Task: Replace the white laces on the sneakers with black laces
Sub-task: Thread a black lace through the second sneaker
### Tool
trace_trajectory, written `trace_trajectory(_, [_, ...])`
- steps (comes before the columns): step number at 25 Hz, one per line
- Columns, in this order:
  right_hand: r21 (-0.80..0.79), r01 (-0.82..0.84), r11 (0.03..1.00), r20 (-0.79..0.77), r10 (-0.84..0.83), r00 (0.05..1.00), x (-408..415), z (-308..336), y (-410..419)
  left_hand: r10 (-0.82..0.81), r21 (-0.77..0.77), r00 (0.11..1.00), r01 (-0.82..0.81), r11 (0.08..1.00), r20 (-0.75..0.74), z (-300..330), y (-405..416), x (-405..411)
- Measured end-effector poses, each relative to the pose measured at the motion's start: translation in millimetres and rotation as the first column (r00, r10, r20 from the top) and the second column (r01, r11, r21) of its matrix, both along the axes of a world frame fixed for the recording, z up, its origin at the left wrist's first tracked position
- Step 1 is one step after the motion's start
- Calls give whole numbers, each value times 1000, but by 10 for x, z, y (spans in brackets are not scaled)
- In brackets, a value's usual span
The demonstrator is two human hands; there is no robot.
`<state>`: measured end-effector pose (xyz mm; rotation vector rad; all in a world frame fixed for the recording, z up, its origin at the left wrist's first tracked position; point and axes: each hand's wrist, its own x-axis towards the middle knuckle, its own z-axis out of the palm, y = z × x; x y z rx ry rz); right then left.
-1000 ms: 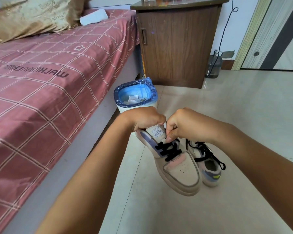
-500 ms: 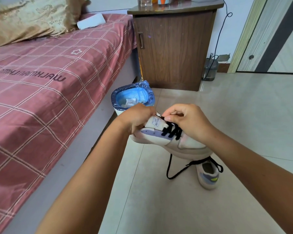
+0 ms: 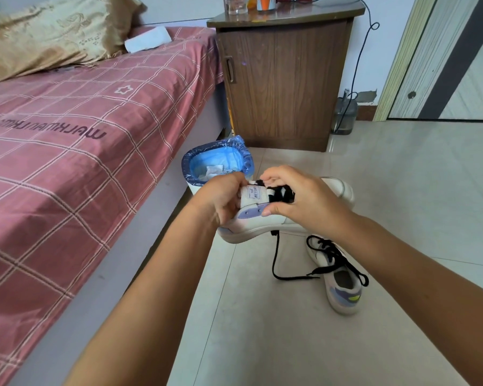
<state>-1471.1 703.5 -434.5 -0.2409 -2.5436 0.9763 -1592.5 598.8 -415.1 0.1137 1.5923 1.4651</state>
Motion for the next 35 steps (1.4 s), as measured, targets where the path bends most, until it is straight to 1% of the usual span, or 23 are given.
trace_trajectory(3, [64,-62,996,-129,70,989,-20,-93,36,9,4,1000,-10,1000,23,15,-16,7])
trace_trajectory(5, [105,-54,993,-174,72,982,-44,-156,72,15,11,999,-15,1000,45,13,-30,17])
trace_trajectory(7, [78,-40,996,-129,50,990,-66,-167,95,13,6,999,-13,1000,53,7,-38,14])
trace_trajectory(9, [47,-59,997,-72,63,995,-82,-157,101,4,-14,1000,-3,1000,31,-2,-42,8])
trace_trajectory(13, [186,-102,977,-66,116,991,-92,-158,66,16,-39,999,-15,999,29,-8,-77,-15])
trace_trajectory(16, [250,-81,965,-53,97,994,-85,-185,-6,33,-27,999,-33,999,-6,-9,-114,-5])
trace_trajectory(19, [276,-93,957,-24,103,994,-97,-242,-46,57,-3,998,-57,998,-17,-30,-138,7])
trace_trajectory(22, [196,-121,973,-26,128,991,-133,-282,-25,38,-13,999,-38,999,8,-53,-163,-13])
trace_trajectory(25, [199,-151,968,-23,159,987,-166,-286,4,48,-32,999,-48,998,8,-77,-175,-42])
trace_trajectory(28, [264,-131,956,11,133,991,-175,-266,14,84,-49,993,-88,995,-77,-96,-155,-38])
trace_trajectory(30, [361,-105,927,-37,127,991,-202,-265,18,126,-43,983,-133,990,-136,-72,-133,-12])
trace_trajectory(32, [503,-51,863,-125,132,983,-243,-253,21,174,8,976,-174,985,-128,-53,-97,-17])
trace_trajectory(33, [589,9,808,-196,132,972,-276,-254,45,201,45,975,-197,979,-100,-49,-75,-28])
trace_trajectory(35, [724,214,655,-376,115,919,-320,-243,104,258,109,966,-253,961,-35,-38,-22,-45])
